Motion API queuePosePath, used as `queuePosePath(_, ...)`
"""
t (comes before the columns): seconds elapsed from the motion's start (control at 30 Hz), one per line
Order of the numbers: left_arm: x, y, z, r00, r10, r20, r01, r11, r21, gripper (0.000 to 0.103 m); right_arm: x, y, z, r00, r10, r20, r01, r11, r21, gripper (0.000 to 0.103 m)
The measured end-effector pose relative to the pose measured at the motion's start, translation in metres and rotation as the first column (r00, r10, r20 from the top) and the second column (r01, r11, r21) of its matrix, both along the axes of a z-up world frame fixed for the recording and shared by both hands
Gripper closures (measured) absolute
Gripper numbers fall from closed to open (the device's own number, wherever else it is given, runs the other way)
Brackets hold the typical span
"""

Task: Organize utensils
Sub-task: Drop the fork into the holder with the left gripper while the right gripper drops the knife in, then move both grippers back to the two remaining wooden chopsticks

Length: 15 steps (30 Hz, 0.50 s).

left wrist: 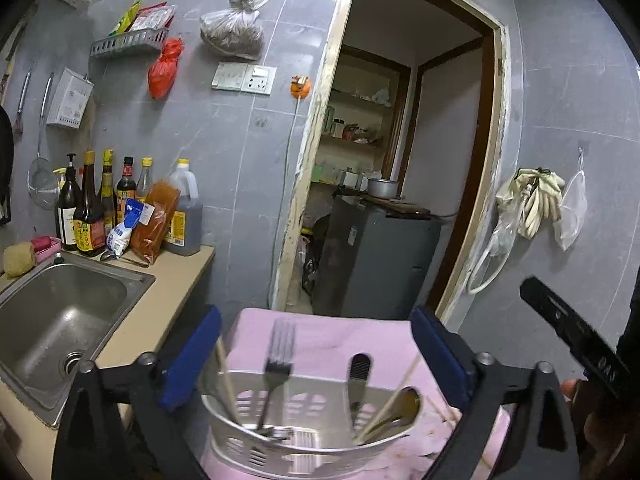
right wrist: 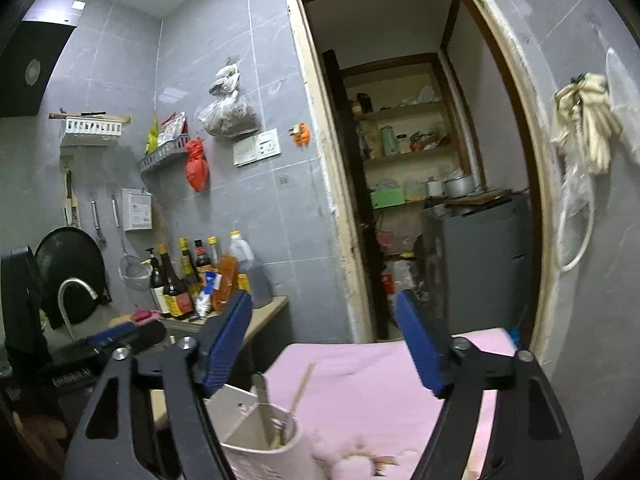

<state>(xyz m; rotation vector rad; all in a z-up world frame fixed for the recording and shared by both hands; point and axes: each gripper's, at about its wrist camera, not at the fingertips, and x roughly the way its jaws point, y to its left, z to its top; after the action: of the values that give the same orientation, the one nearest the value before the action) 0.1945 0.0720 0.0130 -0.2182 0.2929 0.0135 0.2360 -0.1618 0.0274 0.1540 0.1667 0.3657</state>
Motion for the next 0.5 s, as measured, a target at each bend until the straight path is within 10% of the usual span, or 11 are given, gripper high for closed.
queuePosePath(0.13,-0.006,-0.022,0.009,1.0,0.009,0.019,-0.01,0.999,0.031,0.0,-0.012,-0.023,0.01,0.999,-0.039,0.008,0.04,0.998,-0.051,0.006)
queuePosePath(0.5,-0.019,-0.096,-0.001,0.997,0.058,0.043,-0.062,0.993,0.103,0.0,-0.026,-0.093,0.004,0.997,-0.074,-0.011,0.073,0.991,-0.109,0.002)
